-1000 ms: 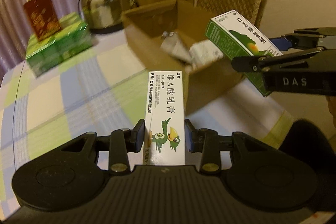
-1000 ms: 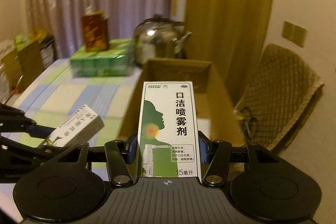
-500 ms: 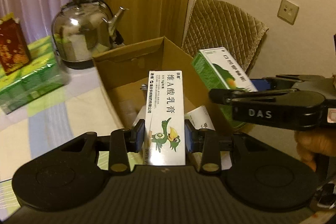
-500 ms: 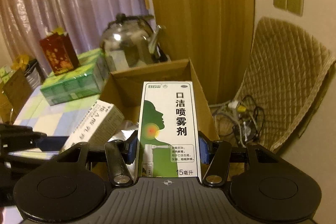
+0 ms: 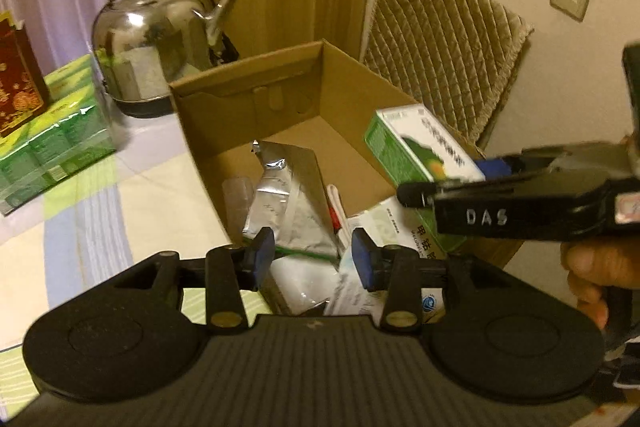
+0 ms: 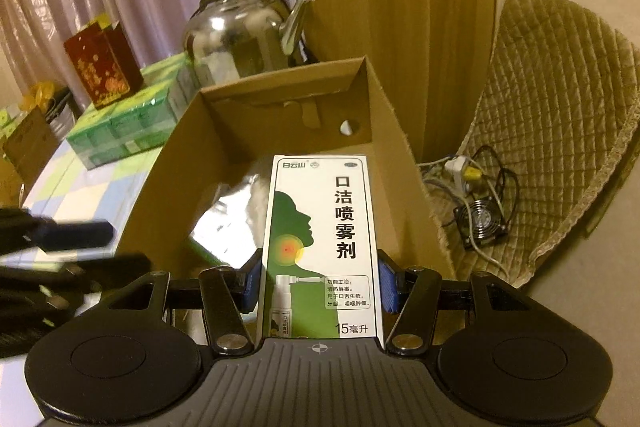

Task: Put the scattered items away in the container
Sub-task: 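Open both grippers to drop the cream box and spray box into the box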

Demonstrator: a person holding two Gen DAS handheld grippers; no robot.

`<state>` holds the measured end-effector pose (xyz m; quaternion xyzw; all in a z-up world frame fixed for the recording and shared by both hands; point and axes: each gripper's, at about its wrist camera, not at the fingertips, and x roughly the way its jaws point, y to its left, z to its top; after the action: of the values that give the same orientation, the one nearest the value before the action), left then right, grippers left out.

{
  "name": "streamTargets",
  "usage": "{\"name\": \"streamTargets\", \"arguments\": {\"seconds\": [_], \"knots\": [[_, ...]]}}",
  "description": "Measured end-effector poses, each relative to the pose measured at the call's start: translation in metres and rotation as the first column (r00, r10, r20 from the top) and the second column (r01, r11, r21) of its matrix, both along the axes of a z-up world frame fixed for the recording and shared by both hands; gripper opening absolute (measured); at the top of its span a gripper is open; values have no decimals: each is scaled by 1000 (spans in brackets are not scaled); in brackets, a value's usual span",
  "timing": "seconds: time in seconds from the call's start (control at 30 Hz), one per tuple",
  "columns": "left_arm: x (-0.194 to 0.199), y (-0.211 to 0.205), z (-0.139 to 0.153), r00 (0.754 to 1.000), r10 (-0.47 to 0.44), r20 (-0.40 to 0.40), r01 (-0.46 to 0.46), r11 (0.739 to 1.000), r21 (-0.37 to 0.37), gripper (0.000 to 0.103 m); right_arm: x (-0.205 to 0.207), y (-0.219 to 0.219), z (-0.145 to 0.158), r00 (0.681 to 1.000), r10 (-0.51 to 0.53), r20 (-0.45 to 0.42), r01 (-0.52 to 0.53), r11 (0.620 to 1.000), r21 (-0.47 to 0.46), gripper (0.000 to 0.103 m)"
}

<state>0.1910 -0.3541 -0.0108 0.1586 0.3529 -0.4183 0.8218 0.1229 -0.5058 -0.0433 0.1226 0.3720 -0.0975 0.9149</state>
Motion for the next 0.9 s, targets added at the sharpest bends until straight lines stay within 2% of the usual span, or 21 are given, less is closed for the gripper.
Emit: {"name": "streamTargets", "arguments": {"seconds": [0.2,0.27,0.3,0.33,0.5,0.77,0.87,0.9], "knots": [[0,27,14,999,45,11,-44,998,-41,43,2,8,-5,1000,8,-13,-9,1000,-16,53],[0,34,16,999,51,6,-50,998,-49,45,2,8,-5,1000,8,-10,-9,1000,-22,58],[-1,36,16,999,53,6,-53,997,-48,45,2,9,-4,1000,10,-7,-10,1000,-27,72],[-2,39,15,999,54,5,-54,997,-47,47,0,10,-2,1000,11,3,-11,999,-31,79],[-7,49,9,998,68,-14,-68,997,-44,52,-9,14,8,999,10,32,-8,999,-48,79],[-28,65,8,996,90,-2,-90,994,-54,75,-44,30,30,996,-6,87,11,998,-59,82],[-39,74,10,995,98,-3,-98,993,-65,81,-66,39,38,994,-20,107,27,998,-60,90],[-43,76,10,995,102,-5,-102,992,-68,86,-74,42,40,994,-23,111,30,998,-63,93]]}}
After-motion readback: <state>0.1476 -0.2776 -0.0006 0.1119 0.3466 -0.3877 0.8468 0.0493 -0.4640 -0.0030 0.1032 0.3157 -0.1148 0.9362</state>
